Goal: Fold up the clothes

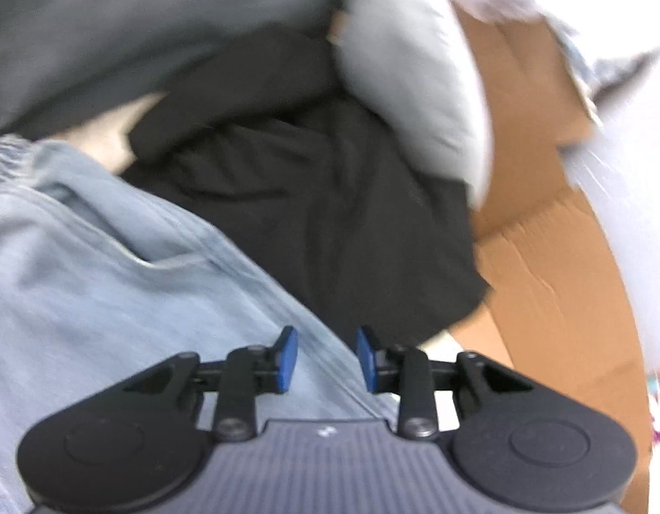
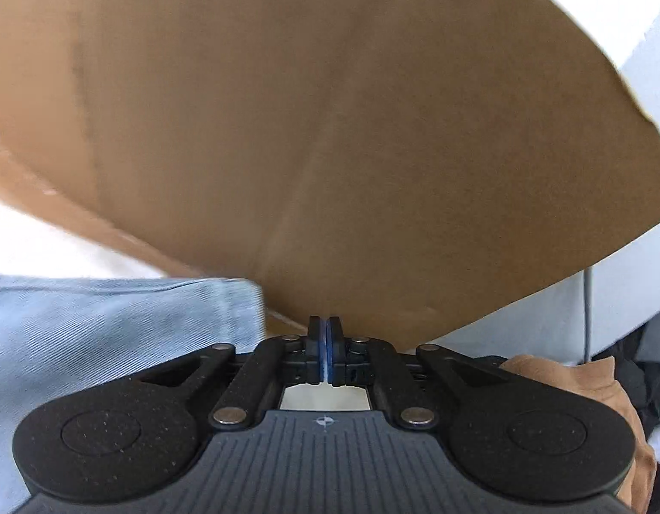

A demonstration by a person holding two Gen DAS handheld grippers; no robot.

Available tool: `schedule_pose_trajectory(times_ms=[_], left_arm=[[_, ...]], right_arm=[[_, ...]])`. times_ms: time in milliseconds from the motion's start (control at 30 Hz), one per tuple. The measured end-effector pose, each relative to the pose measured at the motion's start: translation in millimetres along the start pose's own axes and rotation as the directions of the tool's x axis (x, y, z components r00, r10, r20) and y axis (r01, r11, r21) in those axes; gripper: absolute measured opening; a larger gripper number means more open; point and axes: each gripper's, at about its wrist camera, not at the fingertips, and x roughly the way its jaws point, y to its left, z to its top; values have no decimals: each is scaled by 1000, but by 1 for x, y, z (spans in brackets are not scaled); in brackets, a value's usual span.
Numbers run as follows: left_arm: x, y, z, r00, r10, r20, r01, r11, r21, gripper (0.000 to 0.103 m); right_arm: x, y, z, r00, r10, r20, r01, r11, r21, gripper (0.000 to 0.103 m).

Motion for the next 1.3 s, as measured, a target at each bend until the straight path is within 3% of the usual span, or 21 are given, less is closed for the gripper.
schedule_pose_trajectory(times_ms=[67,200,400,500,533,567,633,700,833,967,1133,1300], left_arm=[[7,-7,0,1000,-2,-28,2,1000,21,36],[24,-14,1,998,6,-59,-4,1000,24,60],[51,-21,-4,992,10,-129,-14,1000,-28,70],[58,-30,-3,989,33,-141,-36,999,-15,73],[61,-31,-2,988,28,-152,-32,999,-28,71],[63,-30,-1,987,30,-158,-38,998,-48,69],[69,-28,1,985,49,-165,-64,994,-88,55],[72,-22,3,986,49,-162,-68,991,-119,50],[76,-16,4,987,52,-150,-70,990,-119,36],[81,-9,5,990,37,-140,-55,990,-130,30],[86,-10,8,990,36,-135,-56,988,-144,30],[88,-13,8,990,39,-134,-57,990,-132,30]], right_arm=[[-9,3,-3,999,24,23,-23,1000,-10,0],[-23,11,-3,995,78,58,-77,997,-4,3],[-46,33,-1,977,181,115,-180,984,-16,5],[-62,53,3,950,264,165,-259,964,-56,22],[-66,61,4,939,295,179,-287,955,-70,27],[-71,70,6,926,325,191,-314,945,-86,28],[-80,89,11,901,383,206,-365,923,-120,29],[-87,110,16,873,440,209,-416,897,-151,29],[-111,165,17,807,566,168,-528,819,-223,33],[-131,236,14,763,634,124,-575,754,-316,35],[-148,291,14,759,650,44,-604,727,-327,34],[-152,297,8,793,608,40,-577,770,-274,34]])
